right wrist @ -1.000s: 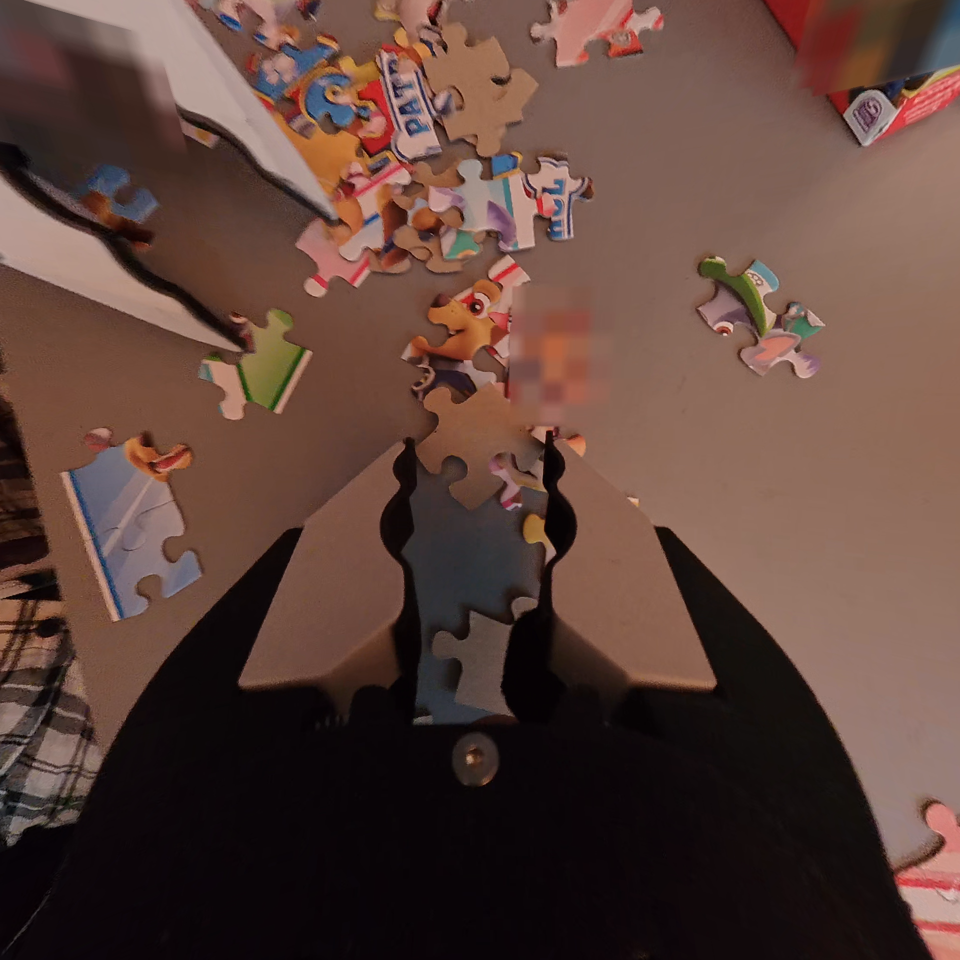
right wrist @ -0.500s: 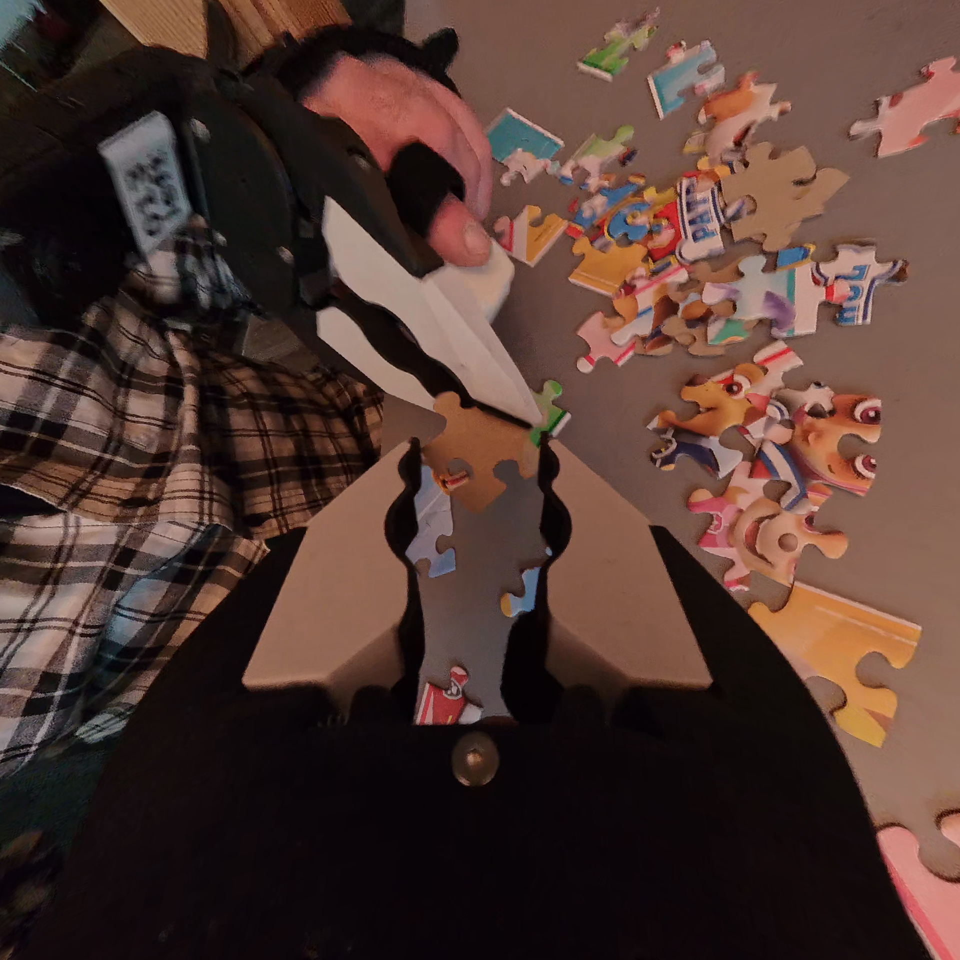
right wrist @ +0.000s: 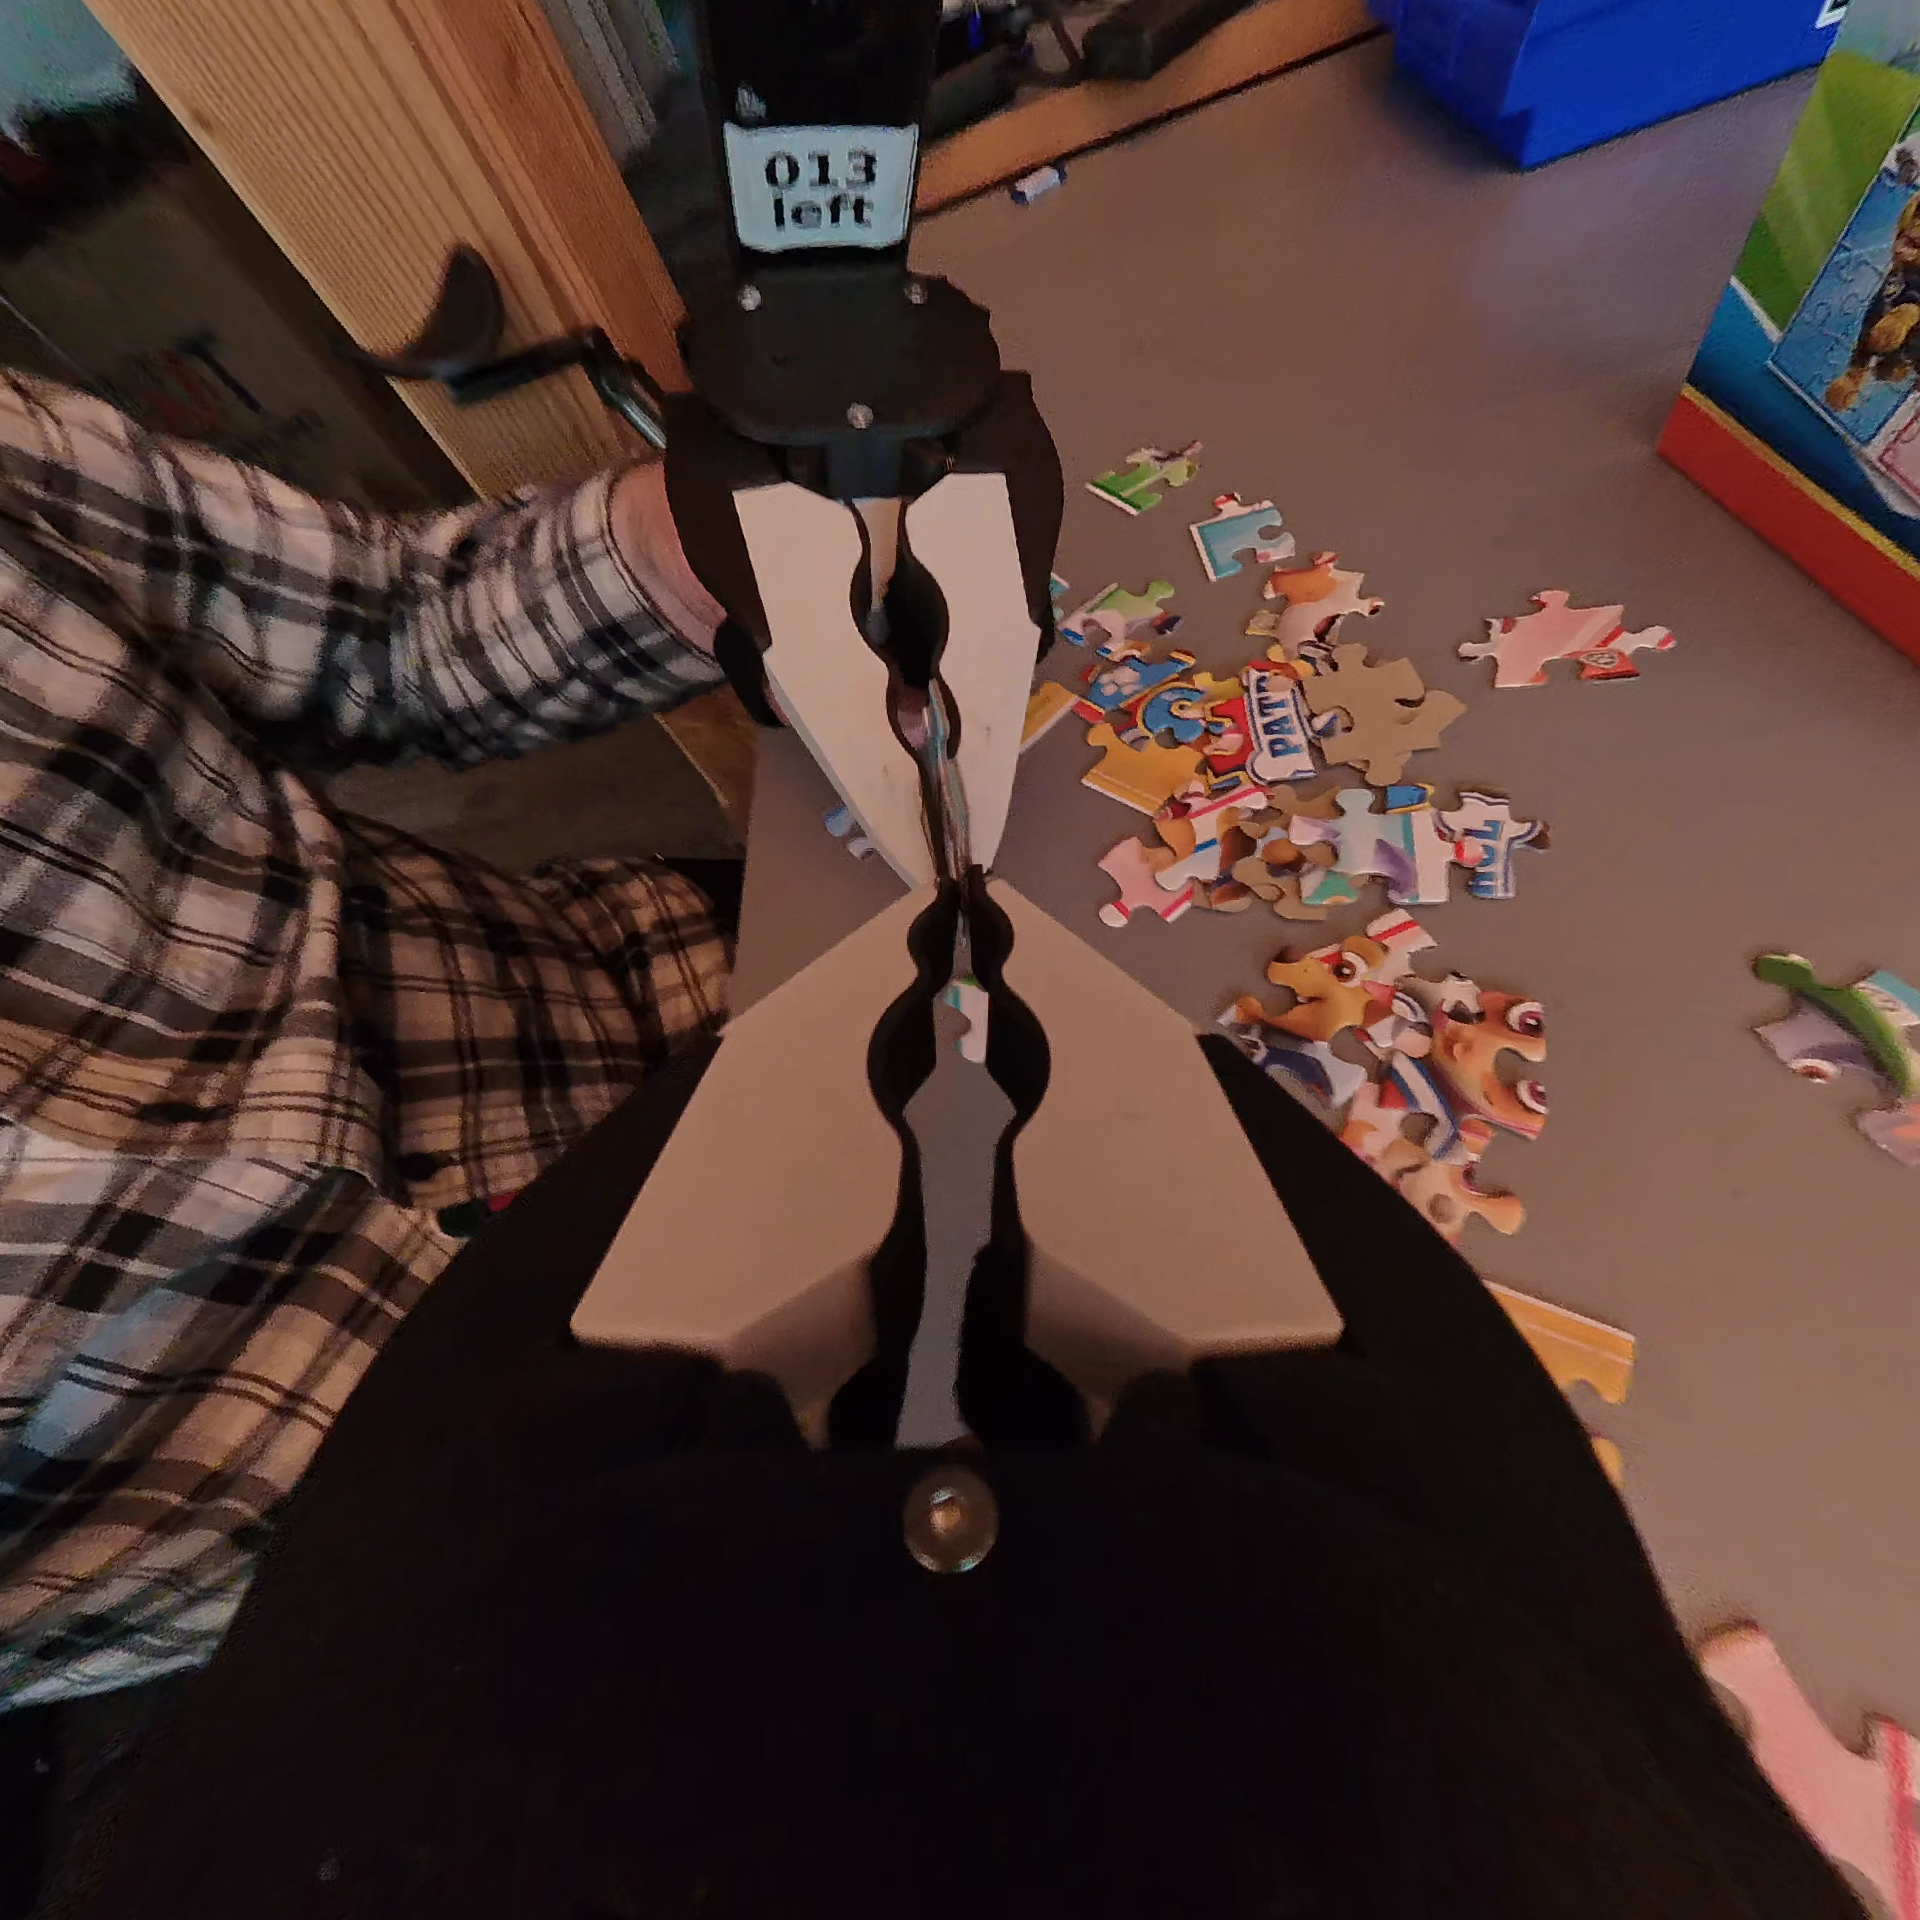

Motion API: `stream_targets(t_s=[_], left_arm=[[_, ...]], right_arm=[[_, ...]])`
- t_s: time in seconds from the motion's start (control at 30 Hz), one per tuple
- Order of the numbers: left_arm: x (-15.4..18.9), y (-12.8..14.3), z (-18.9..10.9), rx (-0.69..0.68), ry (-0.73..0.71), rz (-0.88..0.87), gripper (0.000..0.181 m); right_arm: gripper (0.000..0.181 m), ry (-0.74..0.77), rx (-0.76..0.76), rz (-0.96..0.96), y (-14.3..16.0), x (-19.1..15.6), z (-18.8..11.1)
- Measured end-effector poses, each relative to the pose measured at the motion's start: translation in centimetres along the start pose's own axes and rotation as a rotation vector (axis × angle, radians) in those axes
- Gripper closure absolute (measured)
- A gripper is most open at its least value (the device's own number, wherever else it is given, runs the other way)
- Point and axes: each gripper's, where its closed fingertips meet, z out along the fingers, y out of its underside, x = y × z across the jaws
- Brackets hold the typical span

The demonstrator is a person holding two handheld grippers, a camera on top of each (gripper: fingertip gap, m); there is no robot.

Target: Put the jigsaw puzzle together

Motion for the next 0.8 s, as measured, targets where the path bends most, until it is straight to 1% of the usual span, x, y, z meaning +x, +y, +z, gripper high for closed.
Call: stream_targets(t_s=[0.07,0.23,0.3,0.4,0.5,0.57,0.67,0.8], left_arm=[[0.0,0.0,-0.1,0.004,0.002,-0.005,0.18],[-0.2,-0.1,-0.9,0.016,-0.024,0.0,0.17],[-0.3,0.4,-1.2,-0.028,-0.062,0.039,0.168],[-0.9,2.2,-1.6,-0.156,-0.148,0.117,0.162],[-1.6,5.0,-1.7,-0.313,-0.214,0.184,0.154],[-2.0,6.6,-1.6,-0.392,-0.239,0.214,0.146],[-2.0,7.6,-1.2,-0.434,-0.239,0.227,0.139],[-2.3,8.2,-1.4,-0.479,-0.271,0.245,0.139]], right_arm=[[0.181,-0.024,0.019,0.034,0.0,-0.2,0.0],[0.181,-0.015,-0.012,0.062,0.5,-0.3,-0.7],[0.181,-0.007,-0.052,0.076,1.2,-0.3,-1.3],[0.181,0.0,-0.134,0.088,2.7,-0.3,-2.1],[0.181,0.022,-0.298,0.089,5.3,0.0,-2.7],[0.181,0.004,-0.421,0.084,6.8,0.0,-2.5],[0.181,-0.049,-0.603,0.092,8.6,0.5,-1.9],[0.181,-0.128,-0.803,0.117,10.0,1.6,-0.8]])
